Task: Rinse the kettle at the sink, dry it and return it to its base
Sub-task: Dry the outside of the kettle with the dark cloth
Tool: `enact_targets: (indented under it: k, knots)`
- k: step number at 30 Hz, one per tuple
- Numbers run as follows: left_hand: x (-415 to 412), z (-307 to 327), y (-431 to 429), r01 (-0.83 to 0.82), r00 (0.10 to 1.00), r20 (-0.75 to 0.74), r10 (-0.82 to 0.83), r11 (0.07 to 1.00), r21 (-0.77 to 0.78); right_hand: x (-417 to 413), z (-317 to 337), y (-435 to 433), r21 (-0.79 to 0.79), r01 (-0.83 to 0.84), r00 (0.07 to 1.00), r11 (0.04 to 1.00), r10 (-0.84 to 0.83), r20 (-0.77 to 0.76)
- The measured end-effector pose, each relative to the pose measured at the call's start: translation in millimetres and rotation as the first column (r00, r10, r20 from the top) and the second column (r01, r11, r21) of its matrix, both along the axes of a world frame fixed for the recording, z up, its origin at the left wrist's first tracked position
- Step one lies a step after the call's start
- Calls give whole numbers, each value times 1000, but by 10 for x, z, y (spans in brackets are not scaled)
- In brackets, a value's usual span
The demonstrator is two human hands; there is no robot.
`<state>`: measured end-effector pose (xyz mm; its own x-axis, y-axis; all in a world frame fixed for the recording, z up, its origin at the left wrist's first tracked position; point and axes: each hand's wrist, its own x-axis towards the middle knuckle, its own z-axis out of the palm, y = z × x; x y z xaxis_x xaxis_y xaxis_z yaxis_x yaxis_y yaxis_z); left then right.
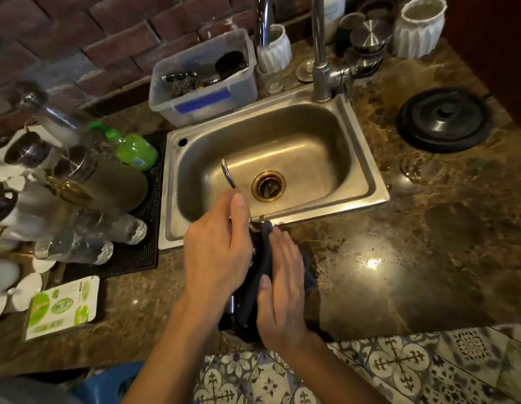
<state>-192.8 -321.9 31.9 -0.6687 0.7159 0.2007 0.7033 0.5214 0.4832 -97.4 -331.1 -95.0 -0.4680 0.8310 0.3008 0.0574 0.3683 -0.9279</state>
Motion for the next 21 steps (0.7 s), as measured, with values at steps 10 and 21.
enact_targets:
  k: [10, 21]
  knots:
    - [17, -65, 14, -57, 998, -33, 56, 998, -15, -279, 225, 1003, -121, -495, 845, 860, 509, 166]
    - [7, -80, 11, -44, 995, 93, 39, 998, 53, 189, -171, -15, -142, -155, 986, 978, 162, 41]
